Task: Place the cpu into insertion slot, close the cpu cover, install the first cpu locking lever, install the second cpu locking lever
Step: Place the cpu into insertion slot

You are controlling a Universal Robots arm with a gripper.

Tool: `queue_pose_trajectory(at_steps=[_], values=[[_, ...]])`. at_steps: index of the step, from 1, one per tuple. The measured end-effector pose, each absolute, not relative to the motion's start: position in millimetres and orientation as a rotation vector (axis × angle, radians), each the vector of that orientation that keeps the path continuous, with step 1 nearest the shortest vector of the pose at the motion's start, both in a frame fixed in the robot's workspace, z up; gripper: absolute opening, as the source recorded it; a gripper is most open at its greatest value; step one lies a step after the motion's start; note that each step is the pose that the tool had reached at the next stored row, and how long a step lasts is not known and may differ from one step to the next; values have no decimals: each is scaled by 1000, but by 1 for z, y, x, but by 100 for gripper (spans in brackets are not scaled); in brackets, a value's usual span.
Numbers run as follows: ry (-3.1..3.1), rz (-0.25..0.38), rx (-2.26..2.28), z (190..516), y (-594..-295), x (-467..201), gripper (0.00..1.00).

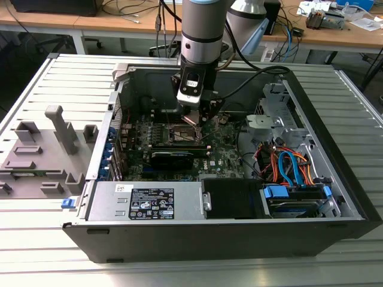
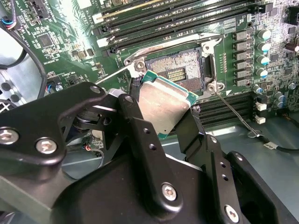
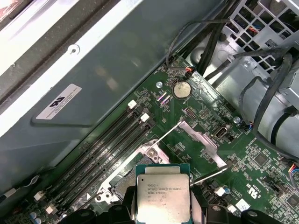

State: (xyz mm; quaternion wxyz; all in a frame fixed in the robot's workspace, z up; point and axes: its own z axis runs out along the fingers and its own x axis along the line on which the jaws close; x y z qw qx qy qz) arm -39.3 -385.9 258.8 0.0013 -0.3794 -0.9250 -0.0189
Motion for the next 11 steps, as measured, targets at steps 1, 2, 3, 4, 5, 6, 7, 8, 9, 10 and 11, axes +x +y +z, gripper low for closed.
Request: queue_pose_trajectory(at_steps=[1, 2, 3, 4, 5, 6, 7, 8, 9, 10, 11], values=[[-2903, -59, -1194, 259, -386, -39, 55], [-2901, -59, -1196, 259, -386, -39, 55], [-2901, -59, -1199, 259, -386, -39, 55], [-2900, -59, -1201, 259, -386, -39, 55], [-2898, -59, -1205, 259, -386, -39, 55], [-2897, -59, -1208, 259, -386, -39, 55], [-2896, -59, -1210, 259, -386, -39, 55], [-2894, -59, -1215, 259, -386, -39, 55], [-2892, -59, -1219, 259, -386, -39, 55], [-2891, -59, -1223, 258, -386, -39, 55], [-2890, -59, -1226, 258, -386, -39, 55]])
